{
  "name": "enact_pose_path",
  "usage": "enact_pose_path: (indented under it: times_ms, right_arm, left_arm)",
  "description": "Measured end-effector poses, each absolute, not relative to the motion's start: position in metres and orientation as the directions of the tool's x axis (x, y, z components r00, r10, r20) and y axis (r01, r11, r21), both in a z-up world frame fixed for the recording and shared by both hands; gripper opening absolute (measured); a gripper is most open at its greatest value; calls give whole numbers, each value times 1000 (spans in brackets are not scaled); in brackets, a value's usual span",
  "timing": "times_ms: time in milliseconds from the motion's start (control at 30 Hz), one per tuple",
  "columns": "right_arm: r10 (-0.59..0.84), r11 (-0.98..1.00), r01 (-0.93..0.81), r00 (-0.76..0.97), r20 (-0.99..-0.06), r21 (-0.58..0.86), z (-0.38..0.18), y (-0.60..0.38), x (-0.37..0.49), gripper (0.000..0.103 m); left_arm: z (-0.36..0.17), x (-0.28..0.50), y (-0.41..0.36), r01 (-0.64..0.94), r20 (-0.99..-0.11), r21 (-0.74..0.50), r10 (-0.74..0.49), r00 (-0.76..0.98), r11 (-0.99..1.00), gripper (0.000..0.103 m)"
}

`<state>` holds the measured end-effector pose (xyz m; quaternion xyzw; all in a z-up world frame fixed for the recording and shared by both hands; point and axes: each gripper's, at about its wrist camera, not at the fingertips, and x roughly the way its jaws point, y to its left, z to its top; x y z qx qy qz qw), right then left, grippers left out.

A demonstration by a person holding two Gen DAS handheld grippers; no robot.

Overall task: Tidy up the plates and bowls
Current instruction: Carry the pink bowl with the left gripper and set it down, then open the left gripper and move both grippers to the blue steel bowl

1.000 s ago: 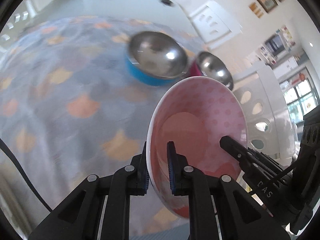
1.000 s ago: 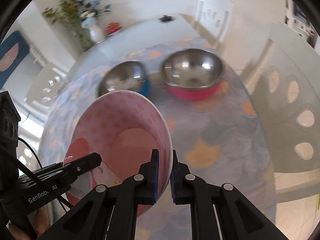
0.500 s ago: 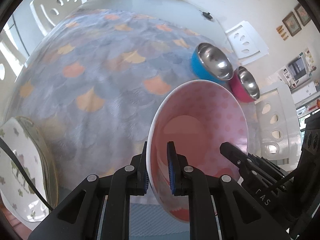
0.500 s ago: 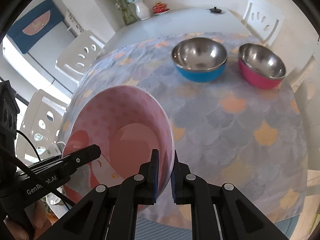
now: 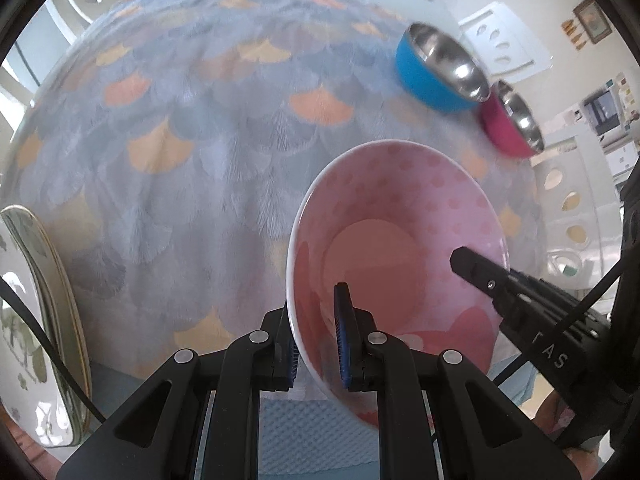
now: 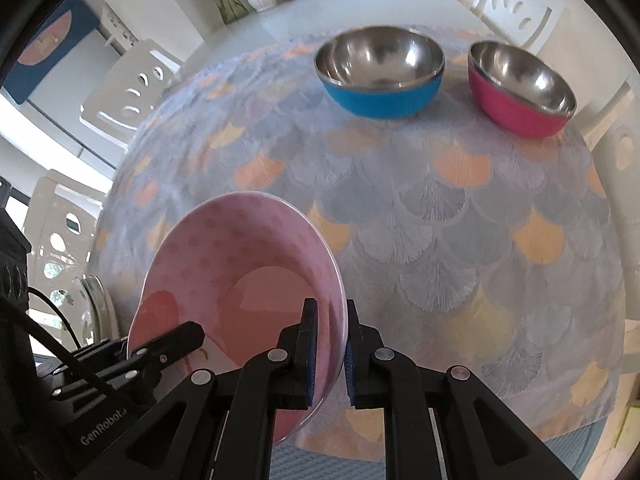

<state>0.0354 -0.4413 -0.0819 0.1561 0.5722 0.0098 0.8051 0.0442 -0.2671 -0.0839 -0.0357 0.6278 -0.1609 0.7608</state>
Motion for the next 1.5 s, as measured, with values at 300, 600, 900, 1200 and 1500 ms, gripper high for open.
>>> enact_pose_path:
  times_ms: [300, 600, 900, 1200, 1500]
  right_arm:
    - [206, 936, 213, 311, -928, 279, -93, -441, 25, 12]
    - [180, 912, 291, 346, -921, 288, -64, -446, -6, 12]
    - [27, 881, 424, 401, -915, 212, -22, -439, -49, 15]
    - [-6, 824, 500, 478, -878, 267, 6, -418, -83, 37]
    - [-55, 770, 533, 604, -795, 351, 39, -406, -102, 54]
  left_arm:
    - [-84, 31, -263, 249, -945, -233, -279, 169, 940, 14]
    - [-57, 10, -242, 316, -936, -233, -301, 185, 920, 17]
    - [-30, -16, -216, 458, -924, -149, -289, 252, 877, 18]
    - [-16, -27, -185, 510, -905, -189, -350, 241, 839, 18]
    - [28, -32, -170, 549, -847, -151, -394, 356, 822, 18]
